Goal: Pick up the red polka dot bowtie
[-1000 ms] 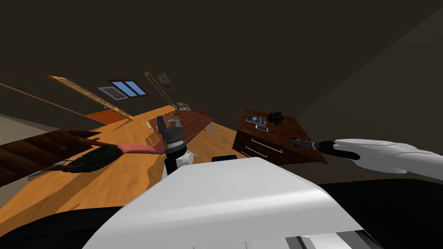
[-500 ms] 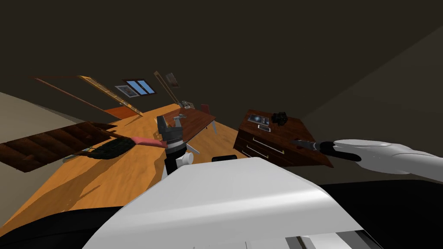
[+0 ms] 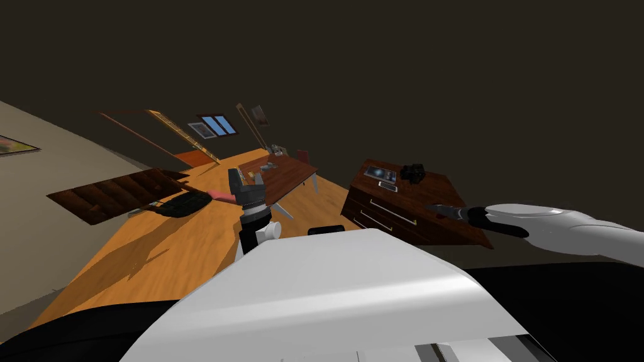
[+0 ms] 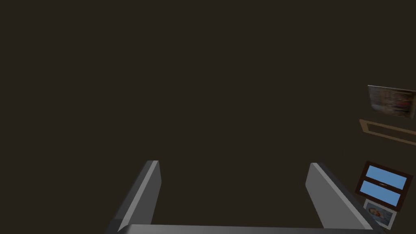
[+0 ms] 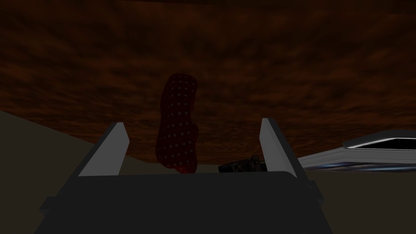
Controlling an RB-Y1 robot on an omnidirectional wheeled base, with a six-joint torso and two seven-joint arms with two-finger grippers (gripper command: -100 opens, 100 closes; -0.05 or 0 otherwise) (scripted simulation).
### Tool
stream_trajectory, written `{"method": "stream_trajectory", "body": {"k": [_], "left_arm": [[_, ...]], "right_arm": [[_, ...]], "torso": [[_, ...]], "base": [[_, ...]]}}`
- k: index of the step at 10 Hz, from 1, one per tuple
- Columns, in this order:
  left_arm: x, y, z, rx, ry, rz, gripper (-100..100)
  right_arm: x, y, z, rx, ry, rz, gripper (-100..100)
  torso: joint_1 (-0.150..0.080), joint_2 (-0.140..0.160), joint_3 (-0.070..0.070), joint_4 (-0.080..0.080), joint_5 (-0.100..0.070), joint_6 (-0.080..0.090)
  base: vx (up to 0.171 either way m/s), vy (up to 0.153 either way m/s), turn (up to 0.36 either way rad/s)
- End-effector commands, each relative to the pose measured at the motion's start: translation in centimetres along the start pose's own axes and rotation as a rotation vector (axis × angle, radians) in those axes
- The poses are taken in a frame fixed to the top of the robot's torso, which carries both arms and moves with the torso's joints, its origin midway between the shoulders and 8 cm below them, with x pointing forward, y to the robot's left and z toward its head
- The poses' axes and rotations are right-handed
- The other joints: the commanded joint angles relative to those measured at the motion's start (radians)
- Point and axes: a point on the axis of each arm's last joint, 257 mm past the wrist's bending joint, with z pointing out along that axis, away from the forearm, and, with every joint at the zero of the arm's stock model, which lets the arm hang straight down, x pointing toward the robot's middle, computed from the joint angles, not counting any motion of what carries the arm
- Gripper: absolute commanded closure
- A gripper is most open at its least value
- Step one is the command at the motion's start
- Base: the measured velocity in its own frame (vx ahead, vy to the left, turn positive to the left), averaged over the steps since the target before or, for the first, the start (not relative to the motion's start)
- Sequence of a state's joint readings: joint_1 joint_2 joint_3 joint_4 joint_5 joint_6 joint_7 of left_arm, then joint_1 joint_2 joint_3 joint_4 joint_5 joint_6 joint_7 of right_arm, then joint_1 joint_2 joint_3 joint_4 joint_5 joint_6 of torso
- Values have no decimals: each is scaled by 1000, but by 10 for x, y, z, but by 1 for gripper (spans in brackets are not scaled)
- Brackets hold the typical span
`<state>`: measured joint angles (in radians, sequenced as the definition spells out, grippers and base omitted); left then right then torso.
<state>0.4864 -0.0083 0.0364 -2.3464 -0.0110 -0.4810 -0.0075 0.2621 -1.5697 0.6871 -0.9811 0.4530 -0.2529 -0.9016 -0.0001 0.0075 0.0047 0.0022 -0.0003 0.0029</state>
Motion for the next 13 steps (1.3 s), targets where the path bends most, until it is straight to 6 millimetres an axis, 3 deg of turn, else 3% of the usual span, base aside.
{"method": "stream_trajectory", "body": {"k": [1,5,6,10,11,12,13], "left_arm": [[0,0,0,0,0,0,0],[0,0,0,0,0,0,0],[0,0,0,0,0,0,0],[0,0,0,0,0,0,0],[0,0,0,0,0,0,0],[0,0,0,0,0,0,0],[0,0,0,0,0,0,0]], "right_arm": [[1,-2,1,6,3,27,-100],[2,-10,3,27,3,44,-100],[2,-10,3,27,3,48,100],[2,-10,3,27,3,51,100],[2,-10,3,28,3,51,0],[1,-2,1,8,4,33,100],[1,-2,1,6,3,27,100]], "torso": [[0,0,0,0,0,0],[0,-3,-1,0,0,0],[-1,-4,-2,-1,0,0],[-1,-5,-3,-1,-1,-1],[-2,-5,-3,-1,-1,-1],[-2,-5,-3,-1,-1,-1],[-2,-7,-4,-2,-1,2]], "base": [[-50,3,-25],[-49,2,79],[0,0,0],[0,0,0],[0,0,0],[60,-13,-213],[91,-3,-156]]}}
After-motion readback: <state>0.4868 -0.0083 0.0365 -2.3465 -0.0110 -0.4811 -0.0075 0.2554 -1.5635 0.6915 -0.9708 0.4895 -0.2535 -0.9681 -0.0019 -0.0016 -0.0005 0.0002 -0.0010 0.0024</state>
